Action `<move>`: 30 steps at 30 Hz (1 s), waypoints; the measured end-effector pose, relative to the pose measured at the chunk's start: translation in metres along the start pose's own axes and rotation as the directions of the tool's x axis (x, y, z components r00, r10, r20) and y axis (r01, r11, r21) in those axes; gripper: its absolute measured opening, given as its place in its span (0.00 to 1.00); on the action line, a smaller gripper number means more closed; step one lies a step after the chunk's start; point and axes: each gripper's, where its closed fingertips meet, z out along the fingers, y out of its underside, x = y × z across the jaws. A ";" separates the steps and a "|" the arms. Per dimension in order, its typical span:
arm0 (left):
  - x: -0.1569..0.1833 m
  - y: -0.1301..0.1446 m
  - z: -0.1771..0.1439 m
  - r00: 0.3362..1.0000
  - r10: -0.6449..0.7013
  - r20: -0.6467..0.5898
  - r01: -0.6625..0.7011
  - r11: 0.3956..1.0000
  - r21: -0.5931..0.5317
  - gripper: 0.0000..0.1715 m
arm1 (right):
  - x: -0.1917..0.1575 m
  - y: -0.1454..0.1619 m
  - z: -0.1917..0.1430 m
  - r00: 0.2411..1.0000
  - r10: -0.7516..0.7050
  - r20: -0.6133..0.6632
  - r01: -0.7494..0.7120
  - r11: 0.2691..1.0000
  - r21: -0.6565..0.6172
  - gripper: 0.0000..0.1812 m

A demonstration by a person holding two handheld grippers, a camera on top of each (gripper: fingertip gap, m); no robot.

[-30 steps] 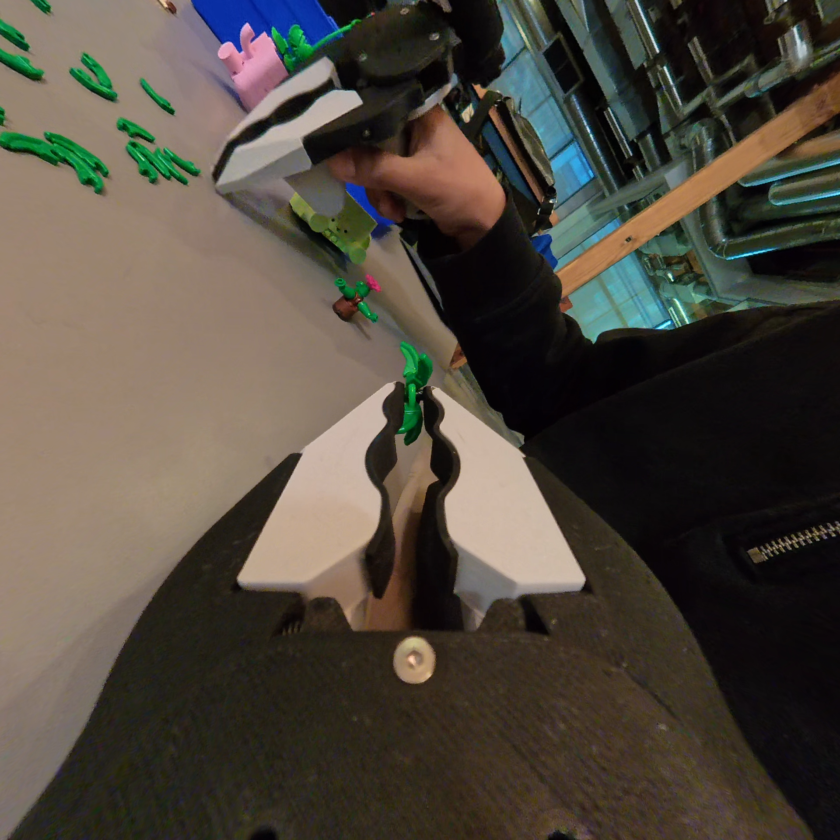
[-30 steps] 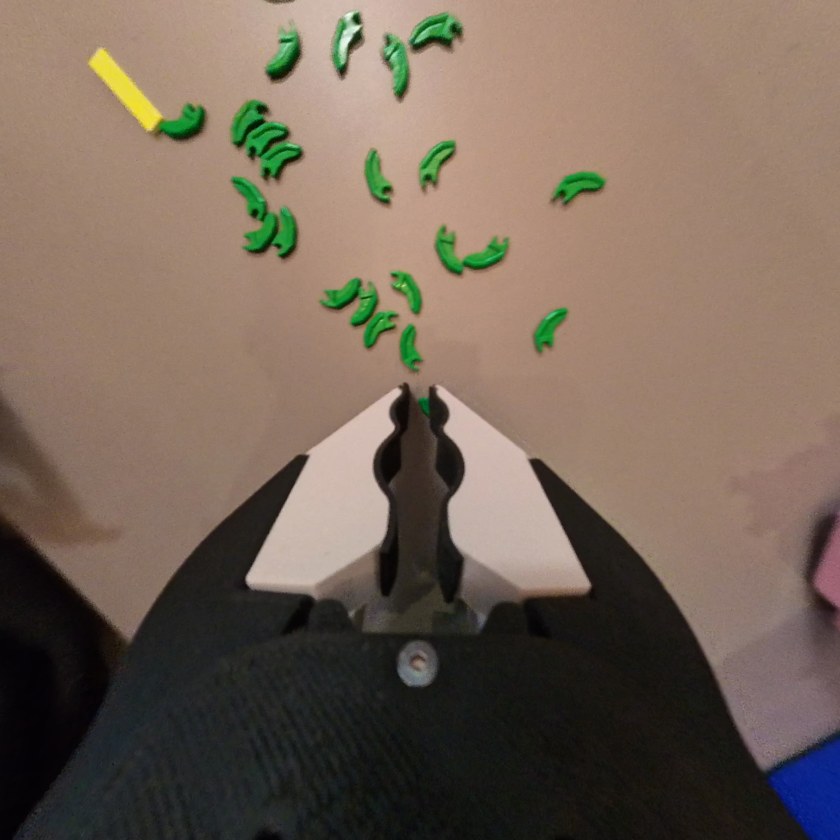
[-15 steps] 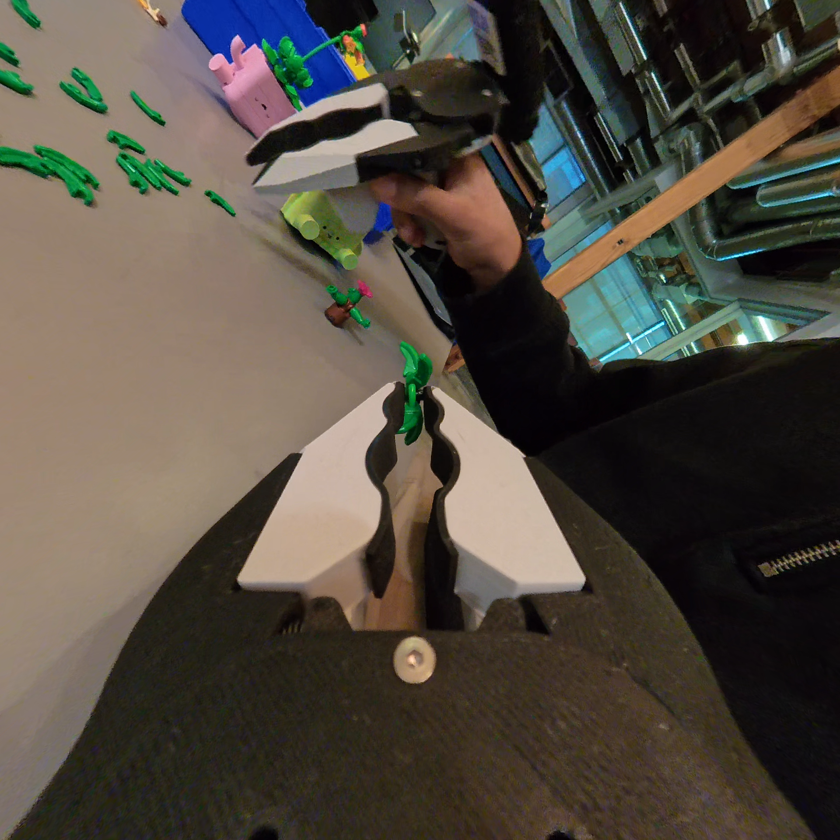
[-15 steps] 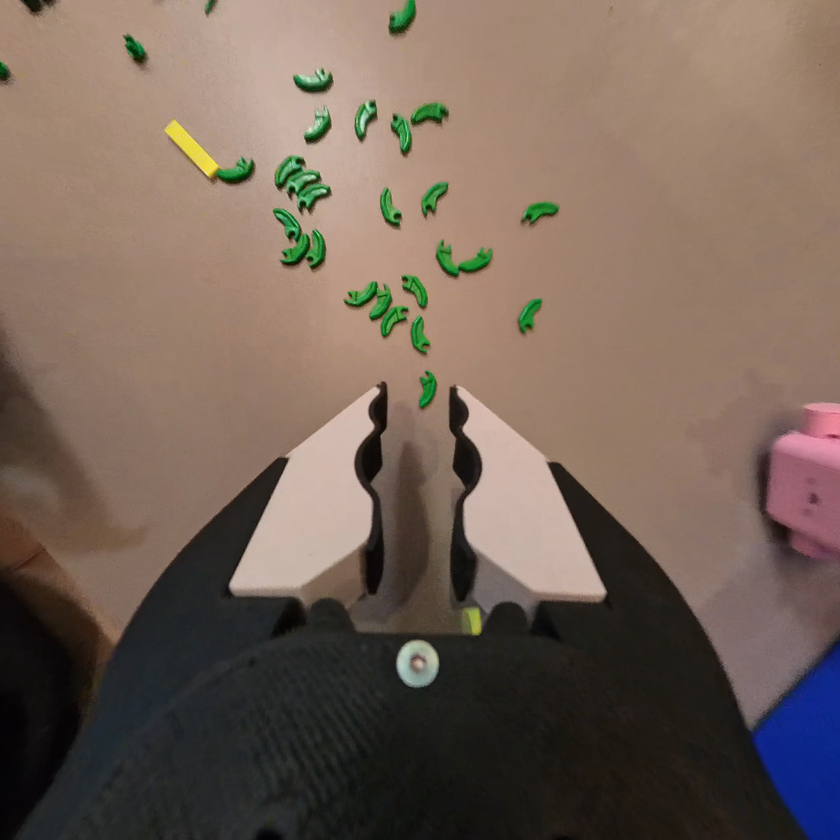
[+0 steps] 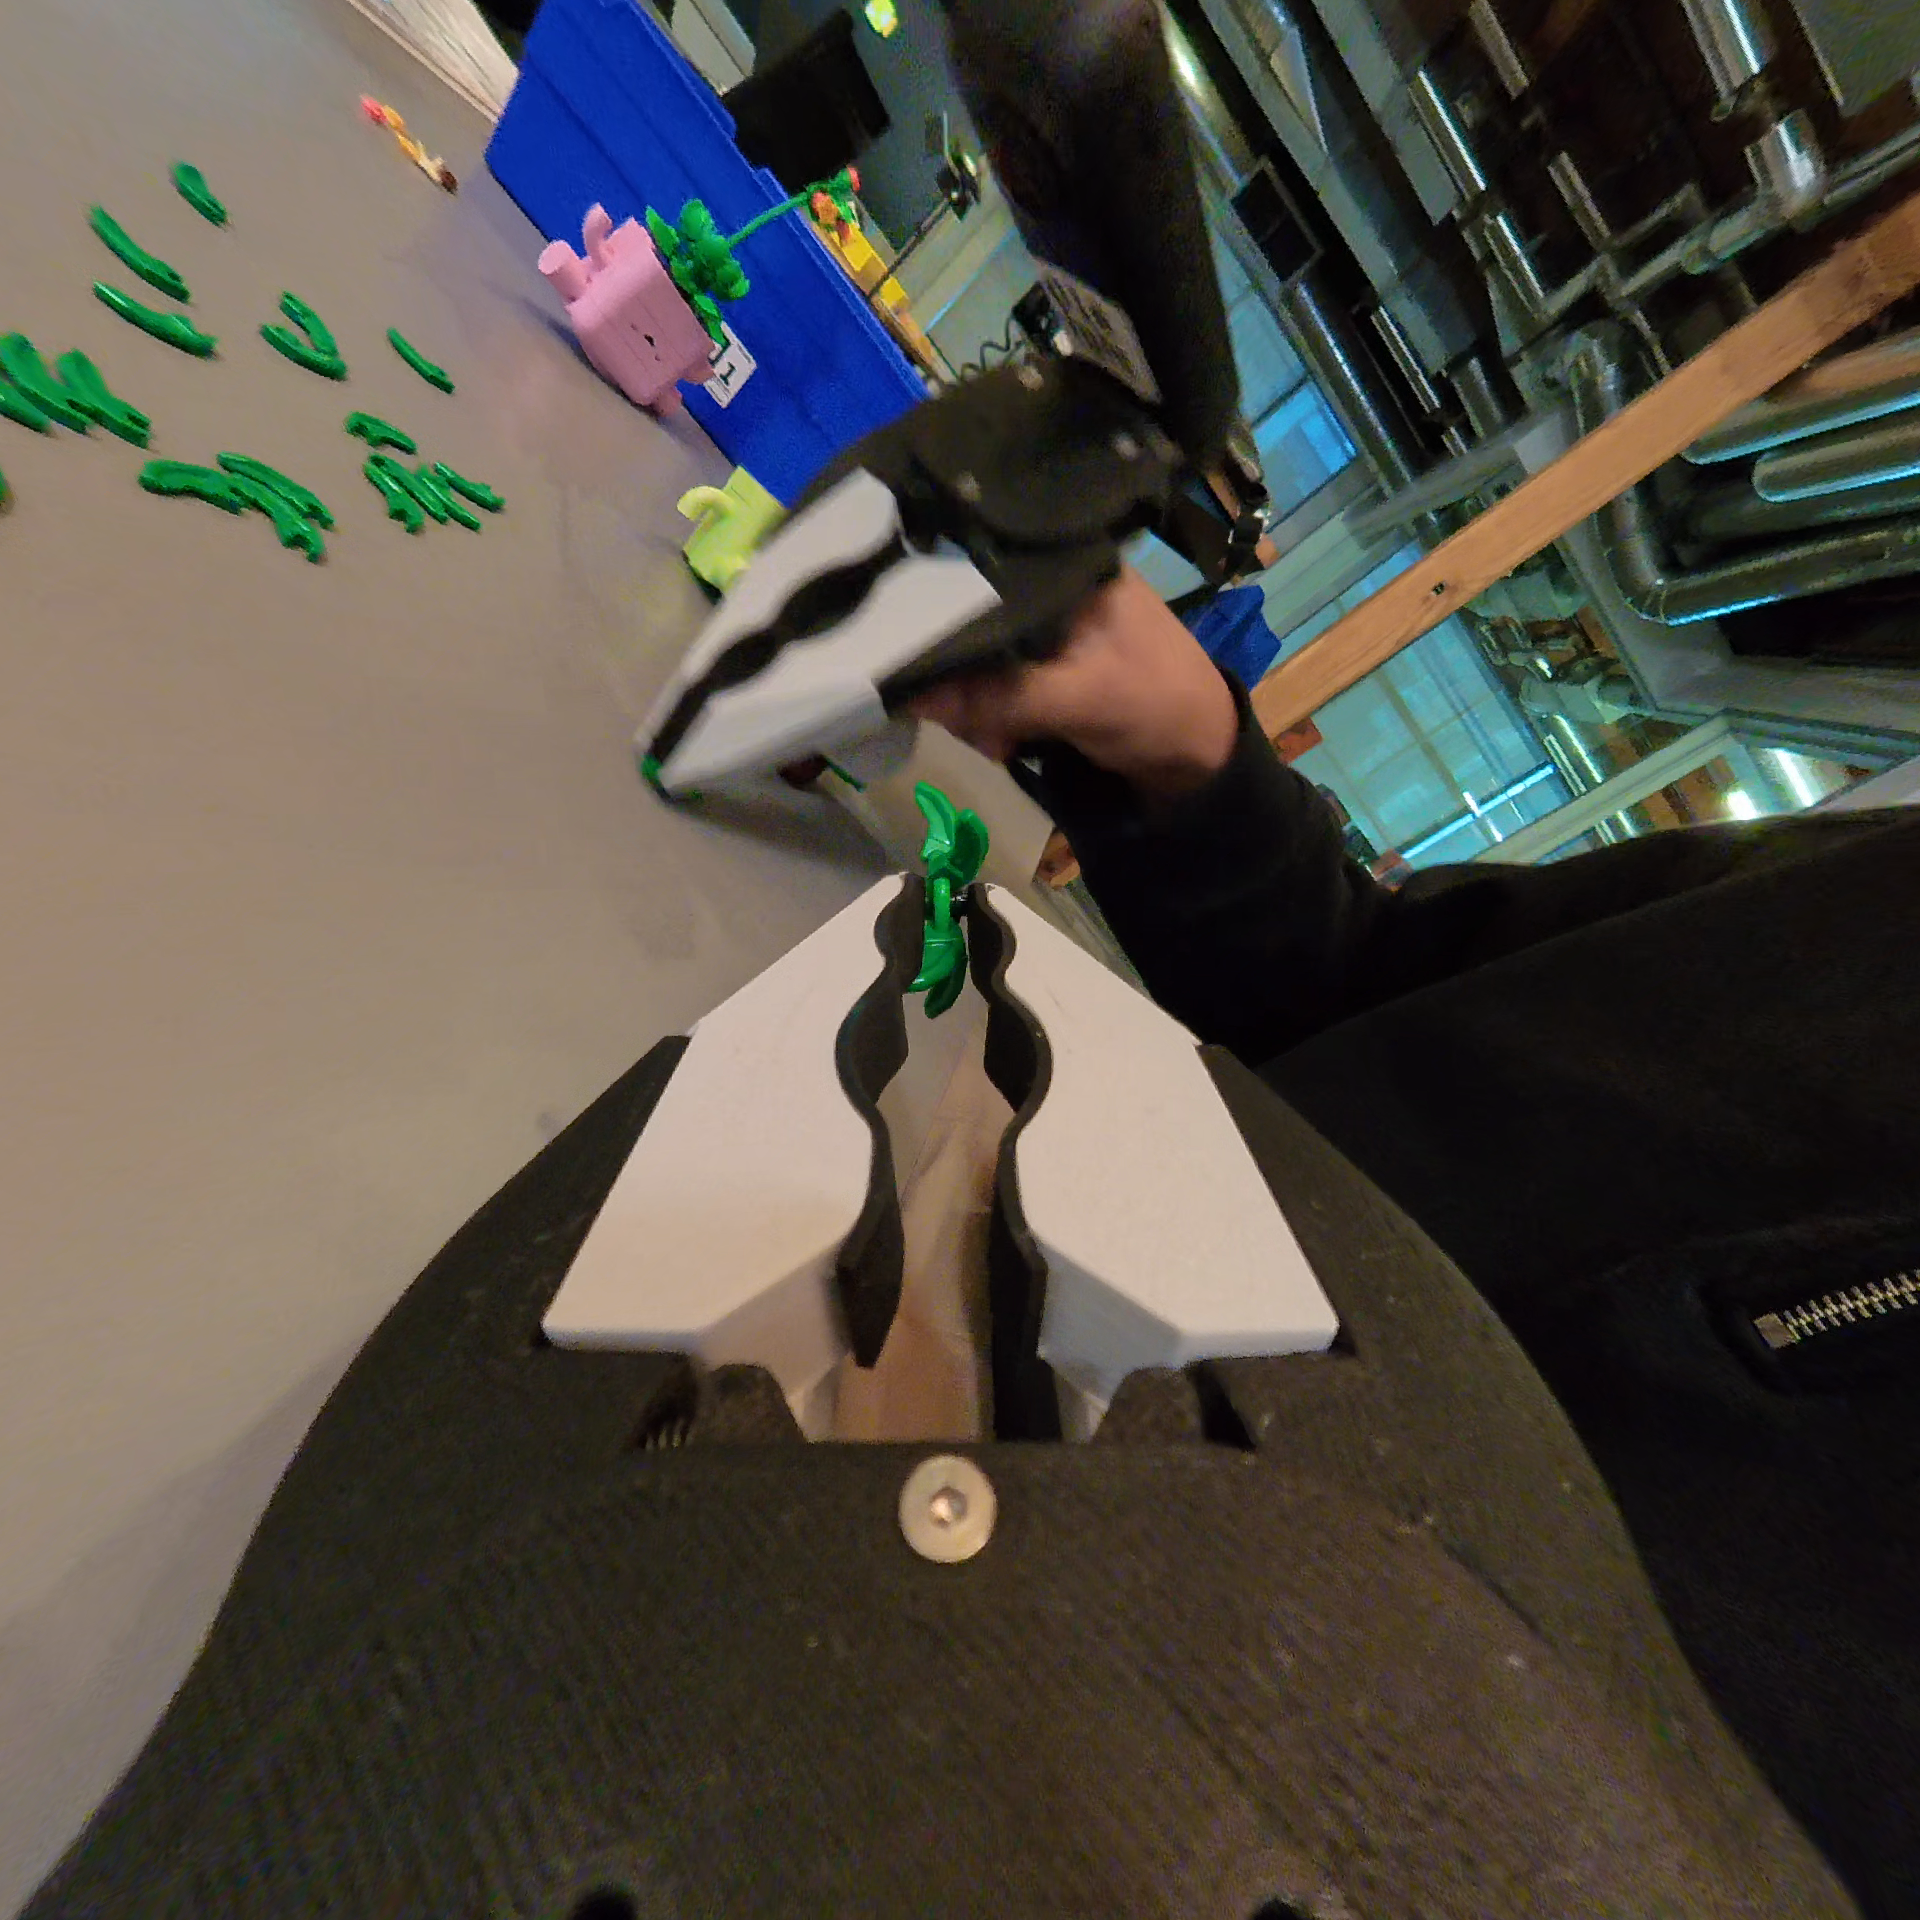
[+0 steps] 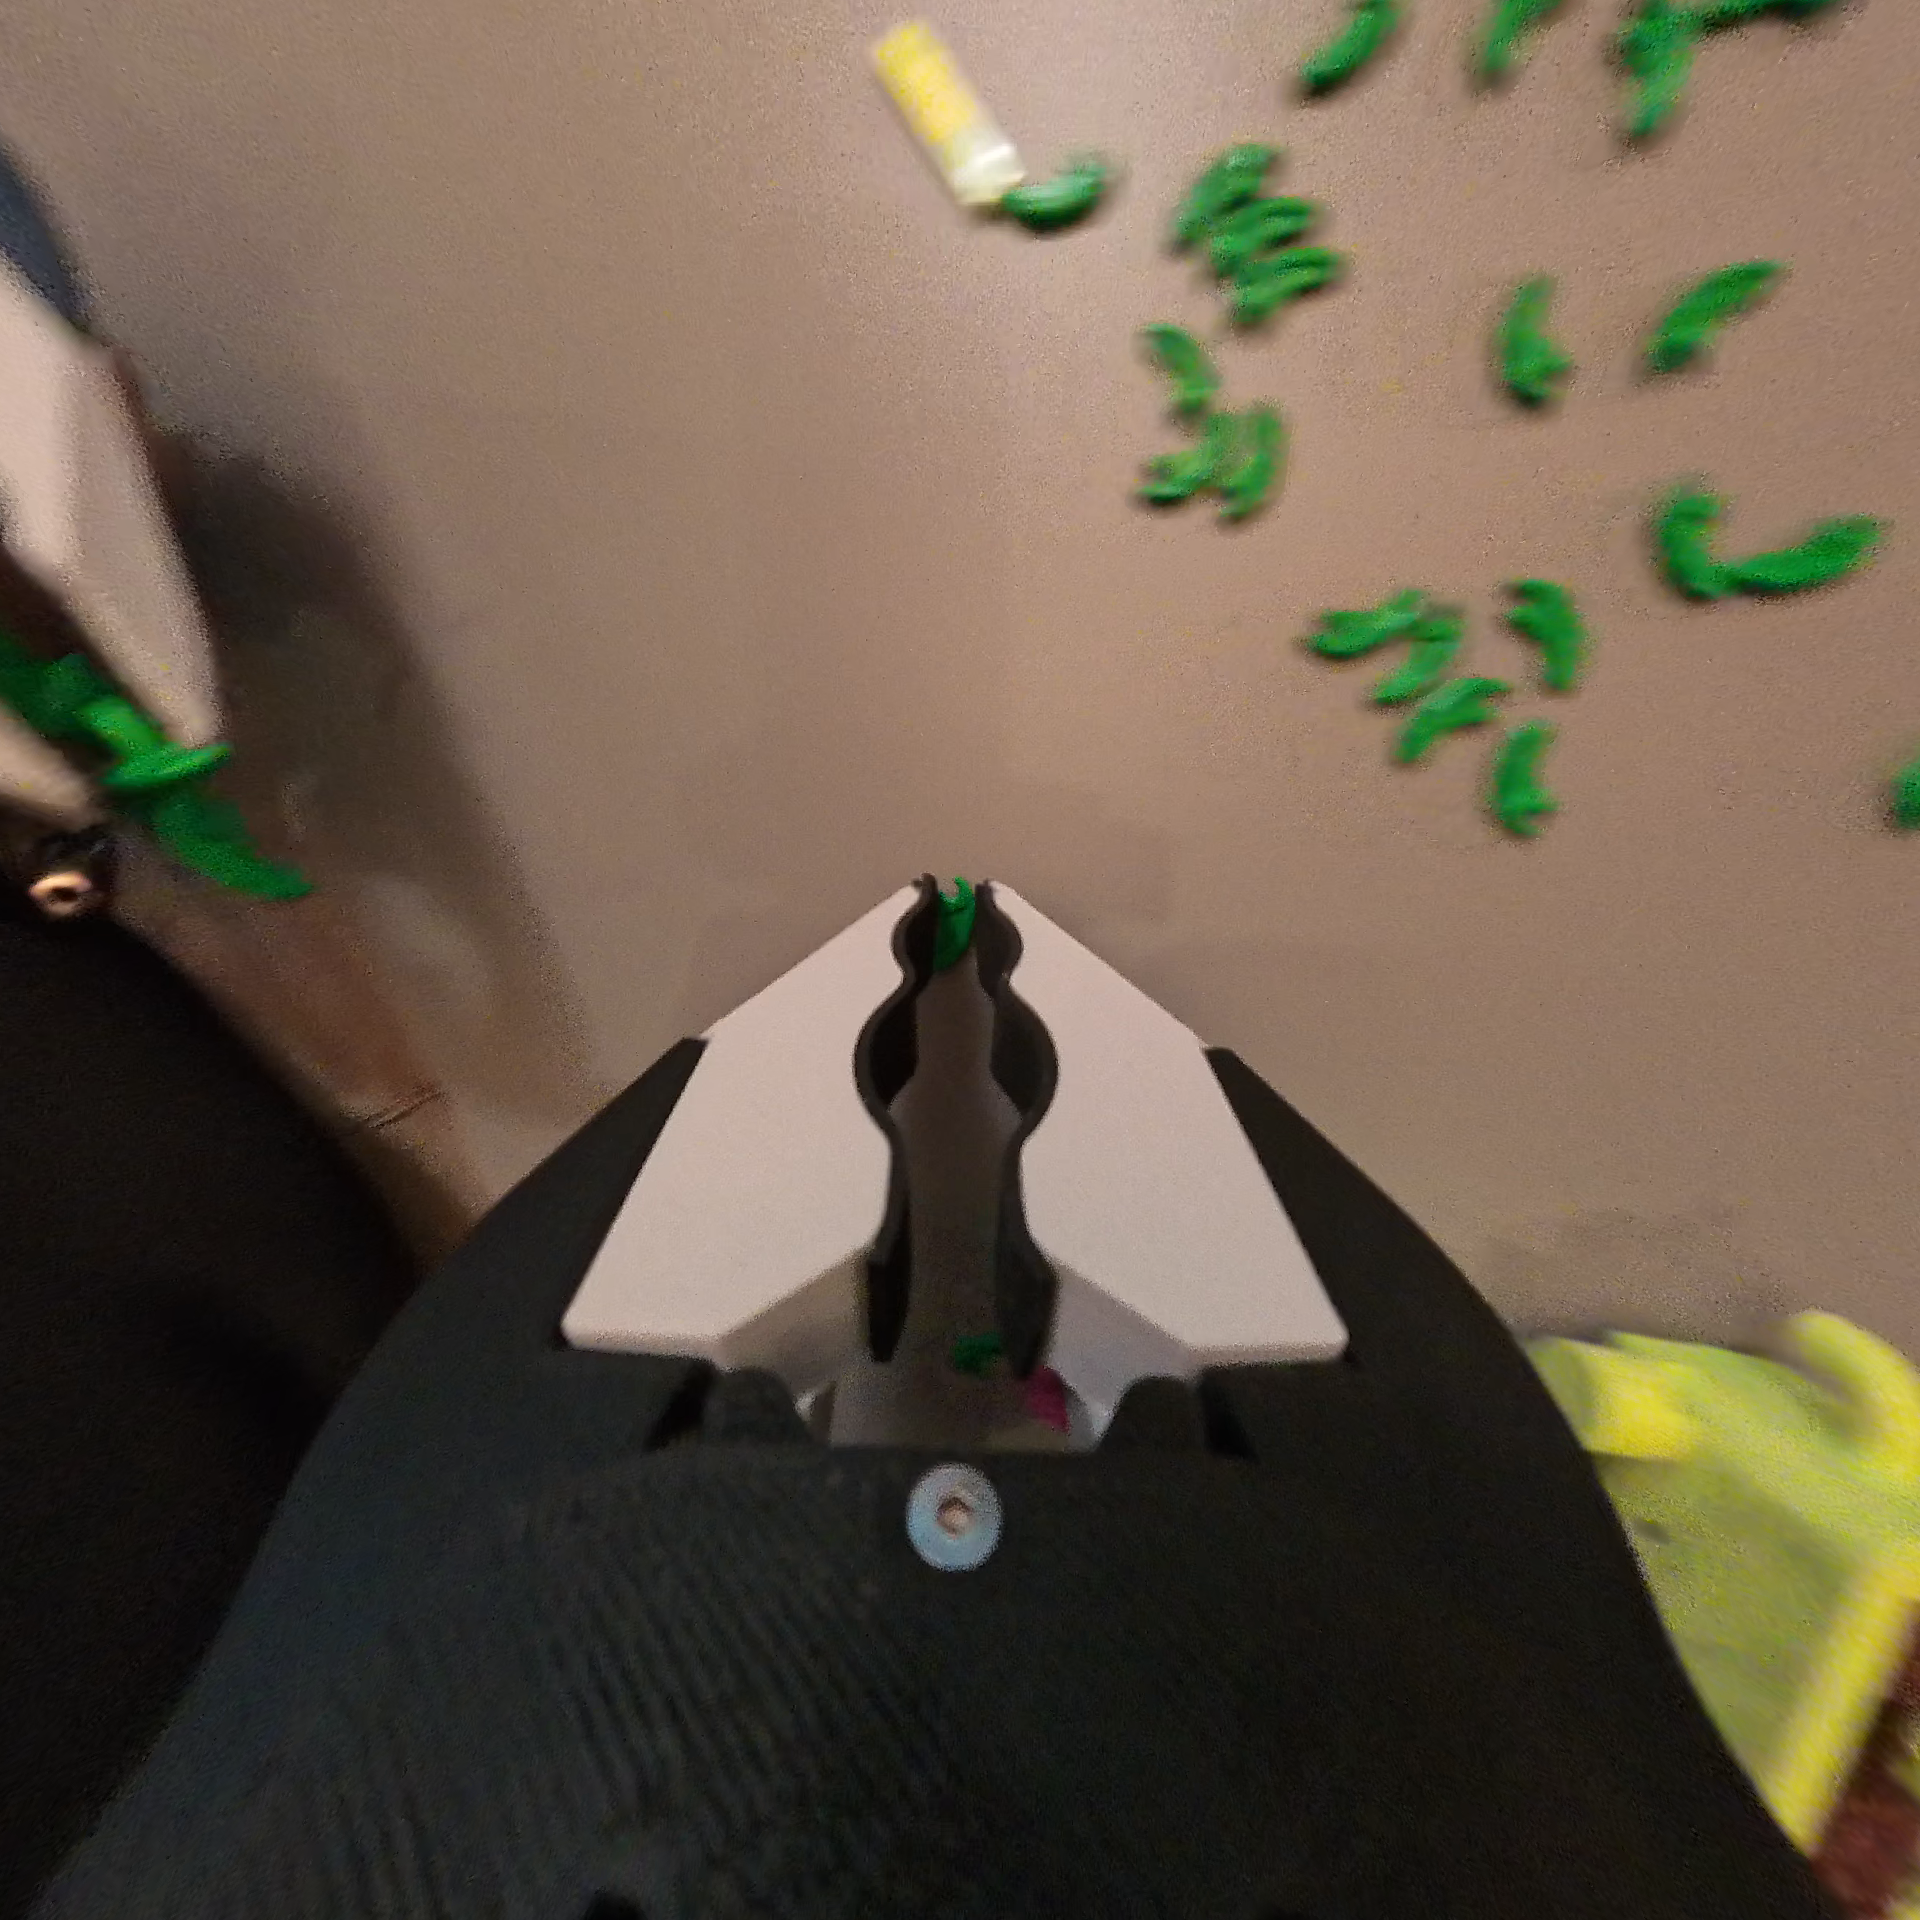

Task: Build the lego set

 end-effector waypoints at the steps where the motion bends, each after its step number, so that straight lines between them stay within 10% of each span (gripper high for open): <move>1: -0.001 -0.002 -0.002 1.000 0.002 0.006 -0.002 1.000 0.007 0.03 | -0.017 0.002 0.002 1.000 -0.023 0.011 0.023 1.000 0.007 0.03; 7: -0.002 -0.004 -0.007 1.000 0.011 0.023 -0.011 1.000 0.022 0.03 | -0.092 0.031 0.004 0.998 -0.067 0.004 0.067 0.994 0.084 0.03; 19: -0.001 0.003 0.001 0.999 0.030 0.030 -0.030 1.000 -0.005 0.03 | -0.106 0.066 -0.009 0.986 -0.141 -0.085 0.154 0.971 0.181 0.12; 30: -0.004 0.007 0.005 0.999 0.028 0.032 -0.027 1.000 -0.014 0.03 | -0.113 0.064 -0.023 0.796 -0.515 -0.319 0.605 0.700 0.380 0.23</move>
